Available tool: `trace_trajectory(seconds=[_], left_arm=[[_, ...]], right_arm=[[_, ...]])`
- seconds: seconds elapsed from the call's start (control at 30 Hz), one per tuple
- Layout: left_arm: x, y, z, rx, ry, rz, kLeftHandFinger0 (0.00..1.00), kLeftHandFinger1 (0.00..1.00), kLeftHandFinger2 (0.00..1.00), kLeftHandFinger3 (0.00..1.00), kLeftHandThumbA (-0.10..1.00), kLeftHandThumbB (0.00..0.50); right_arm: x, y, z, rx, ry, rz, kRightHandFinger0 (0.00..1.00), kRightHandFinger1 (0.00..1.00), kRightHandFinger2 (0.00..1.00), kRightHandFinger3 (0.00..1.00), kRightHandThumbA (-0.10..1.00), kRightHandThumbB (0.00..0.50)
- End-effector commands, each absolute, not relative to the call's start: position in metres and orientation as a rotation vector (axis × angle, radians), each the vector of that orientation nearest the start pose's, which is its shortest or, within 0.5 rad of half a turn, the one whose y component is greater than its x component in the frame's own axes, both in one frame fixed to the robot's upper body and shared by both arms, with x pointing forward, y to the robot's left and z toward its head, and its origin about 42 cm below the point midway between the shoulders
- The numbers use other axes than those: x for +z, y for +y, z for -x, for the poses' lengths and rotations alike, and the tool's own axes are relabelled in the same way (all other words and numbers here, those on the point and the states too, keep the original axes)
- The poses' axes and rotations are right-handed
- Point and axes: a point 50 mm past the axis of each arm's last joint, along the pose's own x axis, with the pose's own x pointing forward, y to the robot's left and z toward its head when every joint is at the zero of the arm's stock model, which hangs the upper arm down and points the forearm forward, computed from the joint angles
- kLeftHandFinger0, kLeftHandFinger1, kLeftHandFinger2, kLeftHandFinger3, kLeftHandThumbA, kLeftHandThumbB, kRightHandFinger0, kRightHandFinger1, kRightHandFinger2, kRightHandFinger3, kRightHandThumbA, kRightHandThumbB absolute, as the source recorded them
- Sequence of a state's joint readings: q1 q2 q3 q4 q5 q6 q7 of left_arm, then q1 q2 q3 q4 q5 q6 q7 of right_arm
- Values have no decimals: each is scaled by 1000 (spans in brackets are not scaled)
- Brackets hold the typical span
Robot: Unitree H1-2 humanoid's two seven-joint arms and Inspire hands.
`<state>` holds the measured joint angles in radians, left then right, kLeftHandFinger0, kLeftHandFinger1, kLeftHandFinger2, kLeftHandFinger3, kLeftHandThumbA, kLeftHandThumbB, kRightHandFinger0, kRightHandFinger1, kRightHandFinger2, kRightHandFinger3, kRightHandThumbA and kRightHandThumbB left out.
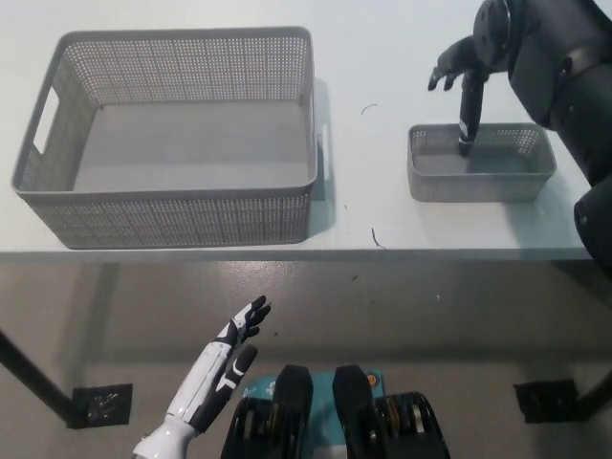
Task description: Use the right hand to pick up a small rectangular container and put it into a bigger container on the left side
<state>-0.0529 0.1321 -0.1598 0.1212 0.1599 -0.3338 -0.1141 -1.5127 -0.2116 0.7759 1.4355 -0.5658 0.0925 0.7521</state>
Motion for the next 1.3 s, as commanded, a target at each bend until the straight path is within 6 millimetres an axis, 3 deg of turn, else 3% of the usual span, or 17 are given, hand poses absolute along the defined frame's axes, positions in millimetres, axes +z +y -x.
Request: trace_trajectory(seconds=[0.0, 0.17, 0.33, 0.43, 0.57, 0.73, 0.8, 0.87, 1.0, 1.03, 1.07, 1.1, 1.13, 1.17, 1.2, 1.23, 1.27], left_arm=[[106, 199, -295, -322, -334, -299, 1000, 1000, 1000, 1000, 1000, 345], [107, 198, -296, -321, -337, -304, 1000, 1000, 1000, 1000, 1000, 347], [109, 199, -298, -322, -338, -308, 1000, 1000, 1000, 1000, 1000, 353], [109, 199, -298, -323, -334, -308, 1000, 1000, 1000, 1000, 1000, 353], [108, 198, -298, -321, -339, -309, 1000, 1000, 1000, 1000, 1000, 344], [109, 198, -298, -319, -340, -305, 1000, 1000, 1000, 1000, 1000, 344], [109, 198, -299, -328, -337, -306, 1000, 1000, 1000, 1000, 1000, 347], [108, 198, -300, -330, -338, -303, 1000, 1000, 1000, 1000, 1000, 344], [110, 198, -302, -328, -342, -305, 1000, 1000, 1000, 1000, 1000, 343], [110, 198, -302, -327, -341, -308, 1000, 1000, 1000, 1000, 1000, 342], [111, 199, -303, -325, -341, -312, 1000, 1000, 1000, 1000, 1000, 343], [112, 199, -303, -327, -341, -313, 1000, 1000, 1000, 1000, 1000, 341], [112, 199, -303, -327, -341, -313, 1000, 1000, 1000, 1000, 1000, 340], [112, 199, -303, -328, -341, -314, 1000, 1000, 1000, 1000, 1000, 340], [112, 199, -304, -329, -341, -314, 1000, 1000, 1000, 1000, 1000, 340], [112, 200, -305, -328, -340, -320, 1000, 1000, 1000, 1000, 1000, 338], [112, 200, -305, -329, -339, -323, 1000, 1000, 1000, 1000, 1000, 337]], right_arm=[[397, -171, -599, 545, 530, 1541, 1000, 1000, 1000, 1000, 1000, 427], [381, -179, -600, 524, 494, 1592, 1000, 1000, 1000, 1000, 1000, 488], [366, -187, -599, 534, 501, 1564, 1000, 1000, 1000, 1000, 1000, 399], [357, -194, -598, 555, 525, 1533, 1000, 1000, 1000, 1000, 1000, 412], [345, -199, -597, 555, 506, 1591, 1000, 1000, 1000, 1000, 1000, 387], [319, -208, -595, 493, 518, 1620, 1000, 1000, 1000, 1000, 1000, 445], [305, -210, -591, 565, 541, 1604, 1000, 1000, 1000, 1000, 1000, 366], [295, -208, -588, 565, 564, 1560, 1000, 1000, 1000, 1000, 1000, 352], [284, -207, -588, 495, 517, 1552, 1000, 1000, 1000, 1000, 1000, 380], [282, -207, -589, 429, 448, 1534, 1000, 1000, 1000, 1000, 1000, 321], [281, -207, -589, 397, 416, 1501, 1000, 1000, 1000, 1000, 1000, 306], [282, -207, -590, 330, 351, 1480, 799, 882, 1000, 1000, 672, 252], [282, -207, -591, 315, 318, 1494, 787, 919, 1000, 1000, 483, 224], [282, -208, -591, 295, 250, 1531, 650, 746, 810, 964, 282, 127], [283, -209, -591, 282, 210, 1554, 560, 661, 743, 900, 196, 141], [288, -210, -593, 224, 140, 1560, 478, 589, 654, 704, -7, 163], [289, -211, -593, 210, 126, 1555, 486, 572, 613, 637, -87, 166]])
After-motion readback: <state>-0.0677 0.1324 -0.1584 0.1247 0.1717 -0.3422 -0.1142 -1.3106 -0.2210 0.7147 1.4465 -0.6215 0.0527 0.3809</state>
